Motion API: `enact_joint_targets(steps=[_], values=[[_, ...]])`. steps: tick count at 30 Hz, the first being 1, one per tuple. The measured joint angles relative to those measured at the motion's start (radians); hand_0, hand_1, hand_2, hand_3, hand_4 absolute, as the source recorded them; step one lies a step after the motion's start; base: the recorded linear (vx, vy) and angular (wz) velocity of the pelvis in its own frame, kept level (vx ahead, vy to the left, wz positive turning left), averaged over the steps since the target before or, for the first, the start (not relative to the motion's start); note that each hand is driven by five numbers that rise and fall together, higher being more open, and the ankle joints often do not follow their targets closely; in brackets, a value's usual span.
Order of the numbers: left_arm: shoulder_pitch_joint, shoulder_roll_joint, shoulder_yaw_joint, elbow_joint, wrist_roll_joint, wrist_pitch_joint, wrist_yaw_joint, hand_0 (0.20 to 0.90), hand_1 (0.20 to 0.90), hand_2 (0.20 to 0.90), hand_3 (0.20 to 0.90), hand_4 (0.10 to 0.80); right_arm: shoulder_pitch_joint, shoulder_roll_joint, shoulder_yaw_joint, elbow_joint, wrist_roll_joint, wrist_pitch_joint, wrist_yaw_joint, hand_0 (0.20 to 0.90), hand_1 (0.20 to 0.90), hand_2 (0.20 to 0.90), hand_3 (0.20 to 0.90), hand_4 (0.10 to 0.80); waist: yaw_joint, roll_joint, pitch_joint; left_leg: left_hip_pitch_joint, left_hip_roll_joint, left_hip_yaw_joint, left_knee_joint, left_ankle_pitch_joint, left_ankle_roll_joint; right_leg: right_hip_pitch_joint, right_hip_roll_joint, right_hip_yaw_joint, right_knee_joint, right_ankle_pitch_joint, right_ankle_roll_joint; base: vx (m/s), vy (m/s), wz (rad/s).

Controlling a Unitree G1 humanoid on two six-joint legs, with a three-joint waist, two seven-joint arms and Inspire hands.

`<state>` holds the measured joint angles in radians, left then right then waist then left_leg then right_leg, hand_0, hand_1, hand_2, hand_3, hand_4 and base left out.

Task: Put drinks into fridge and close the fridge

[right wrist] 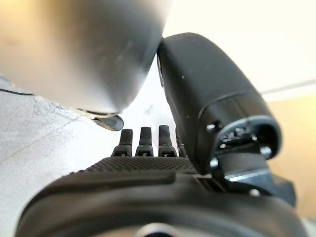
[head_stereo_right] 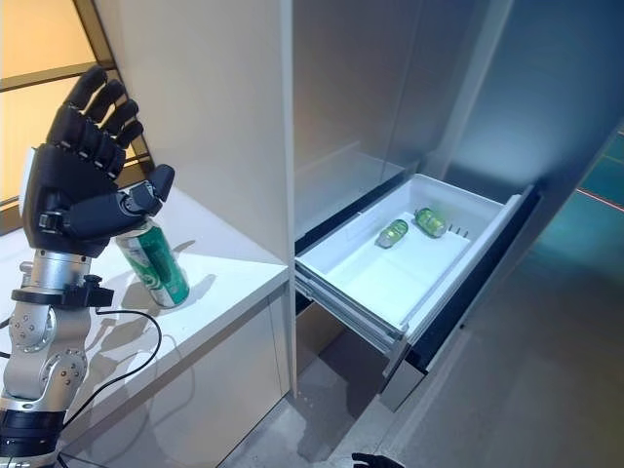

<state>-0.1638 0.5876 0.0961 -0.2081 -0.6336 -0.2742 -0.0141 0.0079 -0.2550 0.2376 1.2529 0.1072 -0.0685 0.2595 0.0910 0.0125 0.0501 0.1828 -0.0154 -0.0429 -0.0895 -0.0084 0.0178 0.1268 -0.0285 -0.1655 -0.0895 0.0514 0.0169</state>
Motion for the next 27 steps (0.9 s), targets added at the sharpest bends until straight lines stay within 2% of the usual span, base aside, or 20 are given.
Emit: enact_joint_targets(steps=[5,14,20,27], values=[[0.0,0.023,0.005,0.012,0.033,0.048,0.053,0.9,0.9,0.9,0.9,0.8,0.0,0.006,0.002,-0.004,0.0,0.014,0.0,0.9,0.9,0.9,0.9,0.8,0.014,0.007,-0.005,0.0,-0.004,-0.022,0.0,0.001,0.0,0.01,-0.005,-0.024,0.005,-0.007,0.002,0.004,0.017,0.13],[0.001,0.026,0.043,0.136,0.022,0.125,0.094,0.9,0.9,0.9,0.9,0.8,-0.006,0.005,0.009,-0.004,-0.001,0.037,0.001,0.9,0.9,0.9,0.9,0.8,0.018,0.016,-0.009,0.001,-0.004,-0.024,0.0,0.002,-0.001,0.011,-0.005,-0.027,0.005,-0.008,0.002,0.001,0.003,0.01],[0.003,0.026,0.043,0.167,-0.06,0.186,0.045,0.9,0.9,0.9,0.9,0.8,-0.006,0.006,0.007,-0.004,-0.003,0.039,0.001,0.9,0.9,0.9,0.9,0.8,0.017,0.015,-0.007,0.002,-0.004,-0.025,0.0,0.002,-0.001,0.013,-0.006,-0.027,0.004,-0.009,0.003,0.0,0.0,0.0],[0.003,0.026,0.043,0.182,-0.08,0.225,-0.026,0.9,0.9,0.9,0.9,0.8,-0.006,0.006,0.0,-0.004,-0.024,0.039,0.002,0.9,0.9,0.9,0.9,0.8,0.015,0.017,-0.004,0.003,-0.004,-0.024,-0.001,0.002,-0.001,0.014,-0.006,-0.027,0.004,-0.009,0.003,0.0,0.0,0.0]])
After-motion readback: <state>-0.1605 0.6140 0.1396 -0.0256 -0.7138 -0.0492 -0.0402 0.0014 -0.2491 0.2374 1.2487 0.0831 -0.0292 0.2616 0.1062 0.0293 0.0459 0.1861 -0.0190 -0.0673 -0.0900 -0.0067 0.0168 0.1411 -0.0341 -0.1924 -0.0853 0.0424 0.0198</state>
